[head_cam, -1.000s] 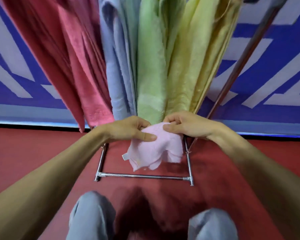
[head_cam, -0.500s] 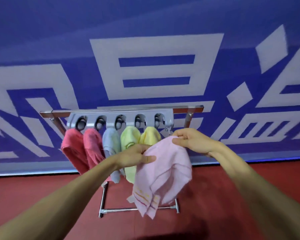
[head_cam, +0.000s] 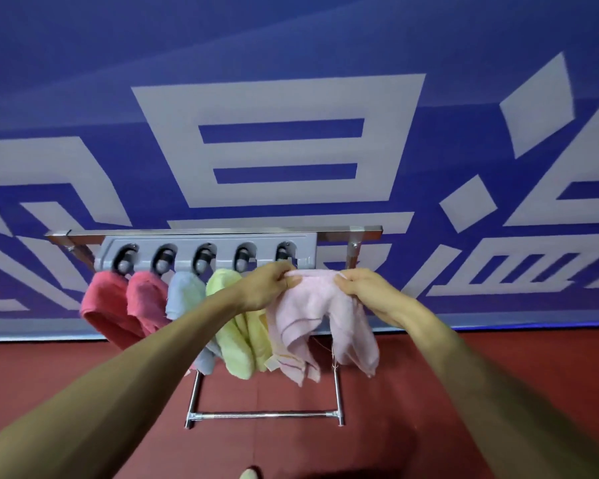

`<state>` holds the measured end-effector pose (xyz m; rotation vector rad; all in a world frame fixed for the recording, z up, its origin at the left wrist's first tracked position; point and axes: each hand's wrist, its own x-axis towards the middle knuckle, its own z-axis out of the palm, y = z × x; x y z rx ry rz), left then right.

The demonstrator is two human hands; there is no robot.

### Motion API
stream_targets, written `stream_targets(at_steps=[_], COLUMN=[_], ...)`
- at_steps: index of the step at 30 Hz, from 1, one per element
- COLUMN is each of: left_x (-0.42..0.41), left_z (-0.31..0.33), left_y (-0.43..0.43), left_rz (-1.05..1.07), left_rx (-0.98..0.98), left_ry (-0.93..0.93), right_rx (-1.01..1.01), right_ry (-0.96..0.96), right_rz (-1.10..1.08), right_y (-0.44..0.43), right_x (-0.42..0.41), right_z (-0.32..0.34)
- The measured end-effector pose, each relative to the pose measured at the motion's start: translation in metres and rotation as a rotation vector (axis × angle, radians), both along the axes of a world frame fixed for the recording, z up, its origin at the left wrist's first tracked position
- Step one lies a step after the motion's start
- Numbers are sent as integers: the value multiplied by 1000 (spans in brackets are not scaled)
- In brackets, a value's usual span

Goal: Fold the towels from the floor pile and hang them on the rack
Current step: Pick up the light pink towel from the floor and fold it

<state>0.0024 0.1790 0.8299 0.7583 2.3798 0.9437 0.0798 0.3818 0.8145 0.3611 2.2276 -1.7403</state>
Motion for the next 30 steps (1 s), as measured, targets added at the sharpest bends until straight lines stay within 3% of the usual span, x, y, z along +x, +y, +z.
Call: stream_targets(at_steps=[3, 5, 8, 12, 15, 19, 30], left_x=[-16, -19, -24, -29, -30, -36, -19], left_z=[-7, -13, -23, -28, -29, -21, -37], left_y=[4, 6, 6, 17, 18, 10, 27], left_rz=[65, 49, -47, -227, -284, -308, -188], left_rx=[-66, -208, -422, -596, -651, -575, -718], left_ry=[124, 294, 515, 668, 633, 460, 765], right_rx=[24, 60, 104, 151, 214, 295, 175], right_ry=[-42, -64, -109, -140, -134, -162, -141], right_rz=[-109, -139, -155, -175, -191, -185, -256], right_y=[-6, -13, -25, -31, -30, -26, -27], right_x=[-14, -25, -36, -38, -42, -46, -45], right_z=[-11, -19, -34, -53, -57, -61, -75])
